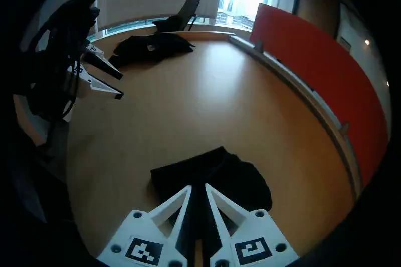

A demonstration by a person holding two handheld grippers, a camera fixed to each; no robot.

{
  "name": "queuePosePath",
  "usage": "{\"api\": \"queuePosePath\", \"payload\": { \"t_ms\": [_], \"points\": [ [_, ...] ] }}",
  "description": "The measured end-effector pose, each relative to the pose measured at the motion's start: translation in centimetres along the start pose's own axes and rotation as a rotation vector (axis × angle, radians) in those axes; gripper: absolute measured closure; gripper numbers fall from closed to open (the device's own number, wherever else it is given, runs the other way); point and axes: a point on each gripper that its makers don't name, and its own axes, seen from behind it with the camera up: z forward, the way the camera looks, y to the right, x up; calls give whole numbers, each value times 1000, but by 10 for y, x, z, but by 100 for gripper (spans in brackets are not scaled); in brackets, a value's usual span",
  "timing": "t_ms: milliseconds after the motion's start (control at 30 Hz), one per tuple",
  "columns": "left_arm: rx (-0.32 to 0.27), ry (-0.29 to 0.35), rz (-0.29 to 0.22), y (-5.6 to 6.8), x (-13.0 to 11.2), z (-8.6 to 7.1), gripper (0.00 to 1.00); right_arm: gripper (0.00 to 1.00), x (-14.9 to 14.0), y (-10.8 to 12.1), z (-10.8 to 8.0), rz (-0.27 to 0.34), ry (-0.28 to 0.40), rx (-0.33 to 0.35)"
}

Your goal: Fold towel

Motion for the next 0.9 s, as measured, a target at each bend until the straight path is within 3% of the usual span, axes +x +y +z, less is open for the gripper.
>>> {"api": "queuePosePath", "payload": {
  "t_ms": [500, 600, 667, 800, 867, 900],
  "points": [
    [6, 8, -14, -8, -2, -4, 3, 96, 7, -14, 9, -20, -7, 26],
    [7, 7, -14, -9, -3, -5, 3, 92, 6, -15, 10, -17, -11, 25],
    [8, 7, -15, -10, -3, -5, 3, 82, 5, -15, 10, -14, -14, 27],
    [9, 6, -18, -11, -4, -5, 3, 44, 3, -16, 9, -5, -21, 30],
    [11, 7, -18, -12, -4, -5, 3, 32, 1, -15, 8, 2, -25, 28],
    [12, 7, -19, -12, -4, -6, 3, 31, 0, -15, 8, 6, -27, 26]
  ]
}}
